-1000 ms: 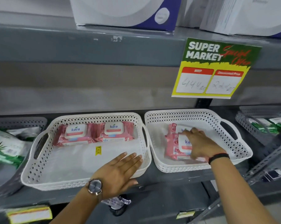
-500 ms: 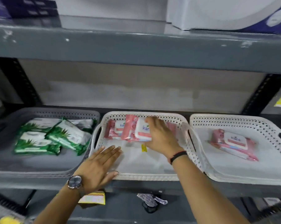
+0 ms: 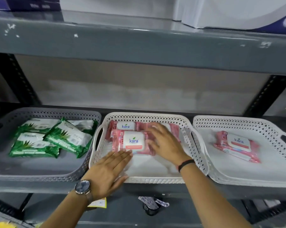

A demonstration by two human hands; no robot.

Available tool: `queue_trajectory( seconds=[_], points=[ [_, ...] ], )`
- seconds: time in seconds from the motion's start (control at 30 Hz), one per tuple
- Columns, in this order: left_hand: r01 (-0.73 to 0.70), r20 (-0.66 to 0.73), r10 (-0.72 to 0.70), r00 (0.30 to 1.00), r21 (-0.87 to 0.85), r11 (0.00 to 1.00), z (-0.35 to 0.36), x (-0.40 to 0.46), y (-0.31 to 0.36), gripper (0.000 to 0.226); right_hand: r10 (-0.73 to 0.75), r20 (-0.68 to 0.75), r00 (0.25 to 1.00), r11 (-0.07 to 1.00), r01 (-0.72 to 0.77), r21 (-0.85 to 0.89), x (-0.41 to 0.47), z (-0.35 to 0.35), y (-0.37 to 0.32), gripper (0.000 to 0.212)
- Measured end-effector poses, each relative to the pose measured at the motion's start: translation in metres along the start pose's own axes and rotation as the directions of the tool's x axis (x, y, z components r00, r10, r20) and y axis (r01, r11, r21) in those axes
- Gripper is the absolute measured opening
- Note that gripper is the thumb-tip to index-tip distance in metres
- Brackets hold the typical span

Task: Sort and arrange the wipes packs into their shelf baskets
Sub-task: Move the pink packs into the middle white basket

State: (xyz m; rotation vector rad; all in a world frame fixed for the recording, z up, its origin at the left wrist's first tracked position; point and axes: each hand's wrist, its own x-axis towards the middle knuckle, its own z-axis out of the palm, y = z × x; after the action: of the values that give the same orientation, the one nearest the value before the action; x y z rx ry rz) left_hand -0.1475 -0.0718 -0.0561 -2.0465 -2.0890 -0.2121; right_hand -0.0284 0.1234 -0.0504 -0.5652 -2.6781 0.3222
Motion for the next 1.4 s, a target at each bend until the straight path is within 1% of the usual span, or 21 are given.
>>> queue_trajectory(
  seconds=[0.07,0.13,0.17,0.2,0.27,0.37,0.43,0.47,0.53,0.6,0.7,0.83,0.93,1.0,1.07,1.1,1.17,1.2,1.27,1.33,1.4],
  points=[
    [-0.082,-0.055,0.081,0.995,-0.018,0.996,0.003,0.017,0.022,0.069,0.084,-0.115,0.990,0.996,-0.086,-0.014,-0.014,-0.024,0.032,0.028],
    [-0.160,-0.098,0.157,0.983,-0.025,0.987,0.005,0.040,0.048,0.070,0.216,-0.168,0.962,0.974,-0.225,-0.035,-0.031,-0.047,0.072,0.029],
    [-0.190,-0.102,0.187,0.977,-0.022,0.982,0.007,0.051,0.061,0.070,0.285,-0.165,0.944,0.952,-0.298,-0.062,-0.040,-0.057,0.093,0.032],
    [-0.216,-0.102,0.213,0.972,-0.015,0.976,0.009,0.062,0.074,0.070,0.353,-0.136,0.926,0.923,-0.368,-0.109,-0.050,-0.067,0.115,0.037],
    [-0.263,-0.098,0.262,0.960,0.002,0.965,0.015,0.084,0.099,0.069,0.480,-0.024,0.877,0.851,-0.472,-0.232,-0.070,-0.083,0.154,0.050],
    [-0.312,-0.055,0.311,0.949,0.004,0.950,0.024,0.114,0.129,0.063,0.640,0.158,0.752,0.757,-0.582,-0.297,-0.096,-0.103,0.199,0.077],
    [-0.325,-0.004,0.325,0.946,0.009,0.946,0.029,0.128,0.142,0.059,0.685,0.259,0.681,0.726,-0.609,-0.319,-0.106,-0.110,0.217,0.091],
    [-0.327,0.026,0.326,0.945,0.013,0.945,0.032,0.133,0.147,0.059,0.693,0.294,0.659,0.720,-0.609,-0.333,-0.109,-0.111,0.223,0.094],
    [-0.325,0.073,0.324,0.943,0.007,0.946,0.037,0.138,0.152,0.061,0.694,0.342,0.633,0.719,-0.601,-0.349,-0.114,-0.110,0.232,0.093],
    [-0.320,0.112,0.318,0.942,0.000,0.947,0.040,0.139,0.153,0.063,0.680,0.338,0.651,0.733,-0.598,-0.324,-0.117,-0.106,0.236,0.087],
    [-0.314,0.152,0.311,0.938,-0.004,0.949,0.041,0.139,0.155,0.060,0.653,0.252,0.714,0.754,-0.583,-0.304,-0.120,-0.102,0.238,0.078],
    [-0.299,0.161,0.292,0.943,0.021,0.954,0.037,0.137,0.156,0.062,0.648,0.172,0.742,0.748,-0.576,-0.330,-0.120,-0.104,0.232,0.072],
    [-0.282,0.188,0.270,0.944,0.040,0.959,0.033,0.134,0.154,0.067,0.611,0.044,0.791,0.767,-0.577,-0.280,-0.118,-0.109,0.221,0.072],
    [-0.267,0.190,0.257,0.948,0.028,0.963,0.029,0.128,0.146,0.064,0.558,-0.082,0.826,0.799,-0.561,-0.216,-0.110,-0.116,0.208,0.069],
    [-0.205,0.183,0.193,0.964,0.052,0.977,0.022,0.120,0.128,0.067,0.465,-0.202,0.862,0.855,-0.497,-0.149,-0.096,-0.123,0.187,0.066],
    [-0.161,0.194,0.147,0.970,0.059,0.985,0.017,0.117,0.116,0.073,0.415,-0.250,0.875,0.883,-0.453,-0.120,-0.088,-0.126,0.174,0.066],
    [-0.107,0.177,0.110,0.978,-0.027,0.994,0.016,0.109,0.088,0.088,0.321,-0.307,0.896,0.927,-0.363,-0.089,-0.068,-0.129,0.144,0.066],
    [-0.067,0.148,0.074,0.986,-0.055,0.996,0.017,0.103,0.072,0.096,0.280,-0.319,0.906,0.943,-0.322,-0.087,-0.058,-0.126,0.126,0.067],
    [0.028,0.166,-0.015,0.986,-0.075,0.997,0.015,0.093,0.046,0.108,0.193,-0.309,0.931,0.965,-0.237,-0.113,-0.040,-0.117,0.098,0.068],
    [0.089,0.209,-0.073,0.975,-0.070,0.994,0.010,0.082,0.027,0.116,0.135,-0.241,0.961,0.975,-0.172,-0.143,-0.027,-0.098,0.074,0.067],
    [0.123,0.212,-0.102,0.972,-0.089,0.988,0.007,0.065,0.013,0.115,0.137,-0.146,0.980,0.975,-0.160,-0.156,-0.017,-0.073,0.055,0.065]
  ],
)
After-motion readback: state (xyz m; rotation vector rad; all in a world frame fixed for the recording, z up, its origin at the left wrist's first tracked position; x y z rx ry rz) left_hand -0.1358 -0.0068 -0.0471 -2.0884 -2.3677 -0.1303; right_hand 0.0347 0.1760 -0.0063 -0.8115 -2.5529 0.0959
